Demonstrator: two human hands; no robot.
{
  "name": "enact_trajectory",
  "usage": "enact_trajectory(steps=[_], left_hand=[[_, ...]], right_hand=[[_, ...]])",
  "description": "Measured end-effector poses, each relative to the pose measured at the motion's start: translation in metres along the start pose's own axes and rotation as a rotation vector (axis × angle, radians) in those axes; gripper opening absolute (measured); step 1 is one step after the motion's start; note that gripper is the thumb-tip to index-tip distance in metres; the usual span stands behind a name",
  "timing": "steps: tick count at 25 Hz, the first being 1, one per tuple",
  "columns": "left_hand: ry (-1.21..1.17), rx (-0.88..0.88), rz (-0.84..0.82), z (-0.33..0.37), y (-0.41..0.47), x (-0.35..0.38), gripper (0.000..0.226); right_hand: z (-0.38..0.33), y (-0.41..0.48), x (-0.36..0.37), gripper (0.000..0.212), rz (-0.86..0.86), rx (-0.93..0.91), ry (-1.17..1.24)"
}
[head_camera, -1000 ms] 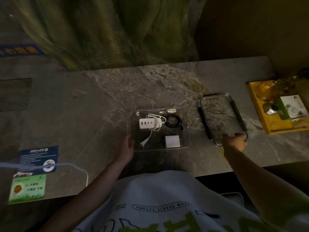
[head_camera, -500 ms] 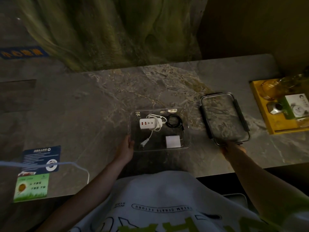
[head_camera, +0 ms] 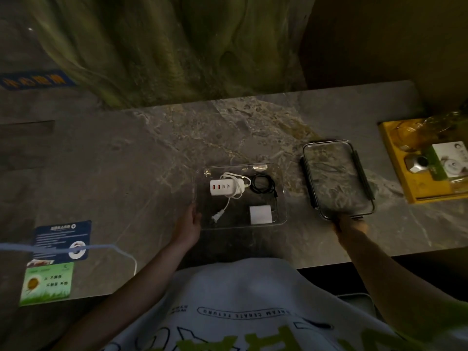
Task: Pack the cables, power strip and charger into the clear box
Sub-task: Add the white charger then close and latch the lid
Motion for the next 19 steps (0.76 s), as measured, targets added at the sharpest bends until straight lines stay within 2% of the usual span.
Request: enact_trajectory(steps=[13, 16, 19], left_hand=[[-0.097, -0.063, 0.0, 0.002, -0.006, -0.004, 0.032], [-0.191, -0.024, 0.124, 0.016, -0.011, -0.021, 0.037], [-0.273, 0.131, 0.314, 0.055, -0.026, -0.052, 0.028]], right_hand=[[-0.041, -0.031, 0.031, 0.018, 0.006, -0.156, -0.093], [-0.065, -0.047, 0.039, 0.013, -0.005, -0.231, -0.048], [-0.09, -0.066, 0.045, 0.017, -0.029, -0.331, -0.037]])
Point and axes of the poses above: each hand's wrist, its own y-axis towards the middle knuckle, its own x-axis out of the palm, z = x × y, the point moved 10 cm from there along y, towards the middle knuckle, and after that the axes turned 12 degrees about -x, right-handed, at the moved point
